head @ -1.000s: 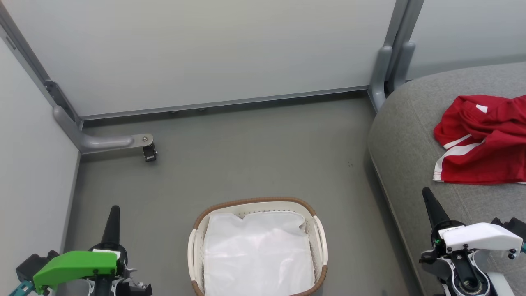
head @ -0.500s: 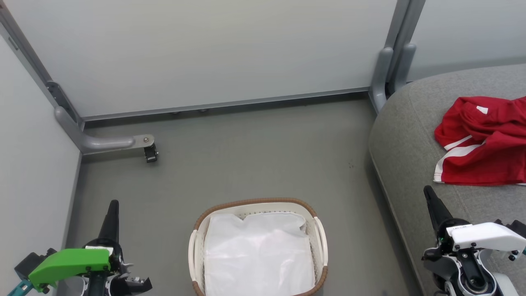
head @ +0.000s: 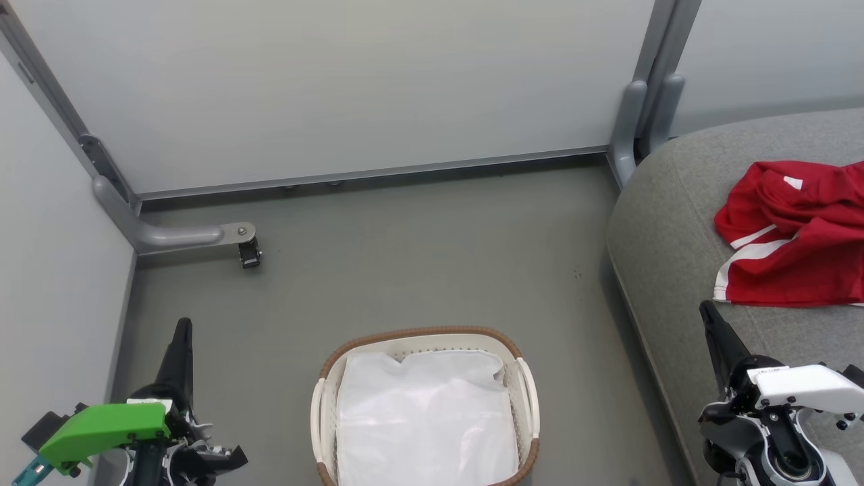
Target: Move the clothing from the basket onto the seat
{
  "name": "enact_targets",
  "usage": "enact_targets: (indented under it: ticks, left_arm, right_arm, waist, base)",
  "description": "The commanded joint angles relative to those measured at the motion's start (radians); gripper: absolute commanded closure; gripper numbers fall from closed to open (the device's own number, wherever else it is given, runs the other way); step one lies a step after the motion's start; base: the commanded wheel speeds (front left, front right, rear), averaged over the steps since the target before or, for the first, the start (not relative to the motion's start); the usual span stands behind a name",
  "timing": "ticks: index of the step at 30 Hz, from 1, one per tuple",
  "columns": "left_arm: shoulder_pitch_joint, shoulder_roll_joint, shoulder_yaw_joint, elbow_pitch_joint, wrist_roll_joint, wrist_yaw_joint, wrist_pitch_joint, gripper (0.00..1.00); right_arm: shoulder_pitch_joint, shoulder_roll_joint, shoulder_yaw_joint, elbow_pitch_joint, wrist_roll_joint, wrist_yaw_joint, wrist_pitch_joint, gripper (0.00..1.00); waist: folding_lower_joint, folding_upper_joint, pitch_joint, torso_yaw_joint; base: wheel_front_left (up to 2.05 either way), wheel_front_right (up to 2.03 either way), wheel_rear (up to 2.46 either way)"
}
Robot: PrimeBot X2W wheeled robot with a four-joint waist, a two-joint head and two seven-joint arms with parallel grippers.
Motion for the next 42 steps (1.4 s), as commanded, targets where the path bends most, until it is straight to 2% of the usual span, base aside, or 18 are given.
enact_targets:
  ticks: [1,42]
  left_arm:
    - [-0.02,0.006,0.006,-0.006,-0.021,-0.007,0.008,1.0]
    - [-0.017,0.006,0.007,-0.007,-0.037,-0.009,0.013,1.0]
  right_arm:
    - [0.01,-0.006,-0.004,-0.006,0.021,0.0,0.007,1.0]
    - [0.011,-0.006,-0.006,-0.008,0.038,0.0,0.011,1.0]
  waist:
    - [0.0,0.0,0.0,0.0]
    - [0.0,0.0,-0.002,0.001]
  base:
    - [0.0,0.0,0.0]
    - [0.0,0.0,0.0]
